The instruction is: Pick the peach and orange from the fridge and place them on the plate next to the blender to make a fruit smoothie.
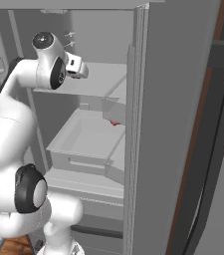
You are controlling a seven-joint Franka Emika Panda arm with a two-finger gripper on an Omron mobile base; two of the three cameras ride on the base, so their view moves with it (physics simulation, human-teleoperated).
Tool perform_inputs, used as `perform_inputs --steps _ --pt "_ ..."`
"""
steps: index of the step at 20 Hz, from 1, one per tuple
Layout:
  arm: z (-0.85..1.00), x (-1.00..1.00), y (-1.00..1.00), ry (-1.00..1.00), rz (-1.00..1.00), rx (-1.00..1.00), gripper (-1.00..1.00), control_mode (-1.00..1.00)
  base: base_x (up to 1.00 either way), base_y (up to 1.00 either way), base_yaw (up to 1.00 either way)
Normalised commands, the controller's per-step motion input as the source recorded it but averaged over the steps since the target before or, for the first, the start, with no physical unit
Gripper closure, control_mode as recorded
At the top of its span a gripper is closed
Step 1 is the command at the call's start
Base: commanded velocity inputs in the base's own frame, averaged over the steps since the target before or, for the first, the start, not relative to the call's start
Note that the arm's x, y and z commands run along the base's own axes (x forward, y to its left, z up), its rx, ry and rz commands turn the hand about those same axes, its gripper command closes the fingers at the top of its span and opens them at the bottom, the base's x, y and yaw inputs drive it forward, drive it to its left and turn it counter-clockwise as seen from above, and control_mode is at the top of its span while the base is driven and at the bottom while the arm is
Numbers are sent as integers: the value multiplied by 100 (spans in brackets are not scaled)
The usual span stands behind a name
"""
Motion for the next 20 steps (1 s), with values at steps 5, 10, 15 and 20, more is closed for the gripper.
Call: perform_inputs --steps 5,10,15,20 --pt "-5 68 19 3 0 1 -100 -100 0 0 0" --pt "-17 70 18 4 0 0 -100 -100 0 0 0" --pt "-14 69 12 5 0 0 -100 -100 0 0 0" --pt "-14 57 1 2 0 0 -100 -100 0 0 0"
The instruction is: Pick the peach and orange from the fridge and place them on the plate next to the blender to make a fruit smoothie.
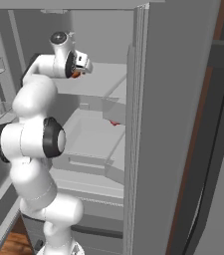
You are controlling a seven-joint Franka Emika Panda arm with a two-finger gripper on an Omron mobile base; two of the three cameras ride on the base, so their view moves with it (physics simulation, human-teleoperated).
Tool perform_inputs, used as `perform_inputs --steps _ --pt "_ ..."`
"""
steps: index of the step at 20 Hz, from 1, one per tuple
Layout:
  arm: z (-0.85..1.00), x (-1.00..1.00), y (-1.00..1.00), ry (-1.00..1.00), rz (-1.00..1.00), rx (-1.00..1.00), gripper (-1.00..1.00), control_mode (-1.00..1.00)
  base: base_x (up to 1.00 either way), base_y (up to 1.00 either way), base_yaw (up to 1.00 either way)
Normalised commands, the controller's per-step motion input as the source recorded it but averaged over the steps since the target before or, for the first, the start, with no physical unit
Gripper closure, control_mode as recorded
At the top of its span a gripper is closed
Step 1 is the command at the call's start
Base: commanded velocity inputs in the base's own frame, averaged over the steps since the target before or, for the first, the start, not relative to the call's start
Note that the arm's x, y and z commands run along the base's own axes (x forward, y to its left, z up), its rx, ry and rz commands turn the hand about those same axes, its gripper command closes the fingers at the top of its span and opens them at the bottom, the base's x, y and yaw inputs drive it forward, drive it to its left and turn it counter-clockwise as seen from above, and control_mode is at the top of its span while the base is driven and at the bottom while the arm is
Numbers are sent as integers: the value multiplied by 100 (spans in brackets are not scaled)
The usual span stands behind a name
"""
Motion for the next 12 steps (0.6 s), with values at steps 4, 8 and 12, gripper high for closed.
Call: perform_inputs --steps 4,8,12 --pt "-18 34 0 0 0 0 -100 -100 0 0 0" --pt "-53 0 0 0 0 0 100 -100 0 0 0" --pt "-46 0 -3 -3 0 2 100 -100 0 0 0"
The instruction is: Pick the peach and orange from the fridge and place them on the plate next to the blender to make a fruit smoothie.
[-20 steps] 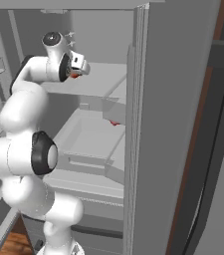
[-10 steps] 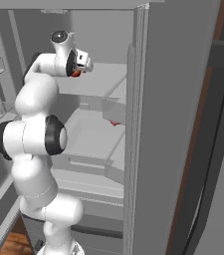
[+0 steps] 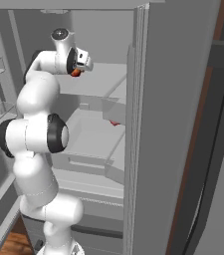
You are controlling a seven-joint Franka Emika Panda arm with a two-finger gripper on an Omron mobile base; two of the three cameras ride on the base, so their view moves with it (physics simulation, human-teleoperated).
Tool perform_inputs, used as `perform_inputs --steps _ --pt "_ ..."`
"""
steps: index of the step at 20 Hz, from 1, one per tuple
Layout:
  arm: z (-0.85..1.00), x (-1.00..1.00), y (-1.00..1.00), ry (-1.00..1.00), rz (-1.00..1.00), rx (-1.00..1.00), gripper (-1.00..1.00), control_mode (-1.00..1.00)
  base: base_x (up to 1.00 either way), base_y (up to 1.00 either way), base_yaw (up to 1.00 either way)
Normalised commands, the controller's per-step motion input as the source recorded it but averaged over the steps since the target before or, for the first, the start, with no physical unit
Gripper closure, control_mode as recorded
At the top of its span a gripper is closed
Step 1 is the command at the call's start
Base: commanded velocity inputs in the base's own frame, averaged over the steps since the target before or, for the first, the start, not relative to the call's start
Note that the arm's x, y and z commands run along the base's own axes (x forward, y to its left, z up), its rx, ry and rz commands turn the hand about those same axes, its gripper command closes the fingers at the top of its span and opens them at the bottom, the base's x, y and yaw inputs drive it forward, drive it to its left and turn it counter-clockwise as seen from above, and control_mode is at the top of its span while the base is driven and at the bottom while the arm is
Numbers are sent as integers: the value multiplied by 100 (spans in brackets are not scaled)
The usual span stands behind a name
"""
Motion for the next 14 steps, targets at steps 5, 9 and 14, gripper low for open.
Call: perform_inputs --steps 5,9,14 --pt "-9 0 -3 -5 0 1 100 -100 0 0 0" --pt "0 -59 -43 -29 0 9 100 -100 0 0 0" --pt "31 -97 -70 -44 0 13 100 -100 0 0 0"
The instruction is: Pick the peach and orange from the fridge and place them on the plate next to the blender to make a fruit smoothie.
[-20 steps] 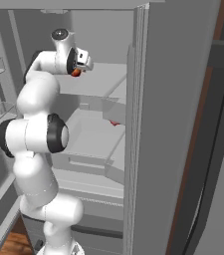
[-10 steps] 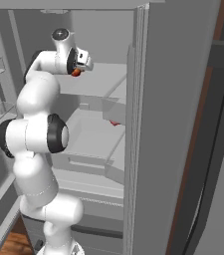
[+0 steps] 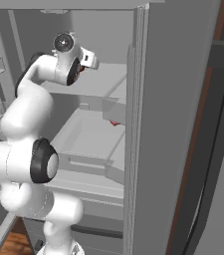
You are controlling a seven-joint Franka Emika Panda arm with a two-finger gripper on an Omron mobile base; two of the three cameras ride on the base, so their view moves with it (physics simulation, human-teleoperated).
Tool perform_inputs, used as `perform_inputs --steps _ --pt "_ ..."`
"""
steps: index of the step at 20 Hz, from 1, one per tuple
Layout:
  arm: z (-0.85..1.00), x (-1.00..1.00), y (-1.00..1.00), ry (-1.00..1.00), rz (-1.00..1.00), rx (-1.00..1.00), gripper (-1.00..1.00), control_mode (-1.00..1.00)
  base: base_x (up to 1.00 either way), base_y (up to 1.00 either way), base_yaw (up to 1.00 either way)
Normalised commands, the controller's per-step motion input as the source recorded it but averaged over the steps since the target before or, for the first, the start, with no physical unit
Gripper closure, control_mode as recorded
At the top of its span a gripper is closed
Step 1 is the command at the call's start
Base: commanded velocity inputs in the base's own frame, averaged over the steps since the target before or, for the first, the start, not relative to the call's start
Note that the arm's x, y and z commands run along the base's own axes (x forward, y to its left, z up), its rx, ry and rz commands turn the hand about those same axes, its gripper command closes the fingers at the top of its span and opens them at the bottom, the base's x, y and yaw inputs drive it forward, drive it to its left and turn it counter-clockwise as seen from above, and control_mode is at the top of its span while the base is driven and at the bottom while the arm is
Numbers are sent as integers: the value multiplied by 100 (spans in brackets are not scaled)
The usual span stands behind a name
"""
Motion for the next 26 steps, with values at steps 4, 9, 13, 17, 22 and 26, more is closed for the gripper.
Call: perform_inputs --steps 4,9,13,17,22,26 --pt "73 -100 -51 -50 0 5 100 -100 0 0 0" --pt "62 -100 -30 -15 -2 0 100 -100 0 0 0" --pt "14 -100 -35 3 -5 0 100 -100 0 0 0" --pt "9 -100 -30 25 -4 0 100 -100 0 0 0" --pt "-41 -100 -4 53 -1 -16 100 -100 0 0 0" --pt "-97 -100 17 64 -1 -30 100 -100 0 0 0"
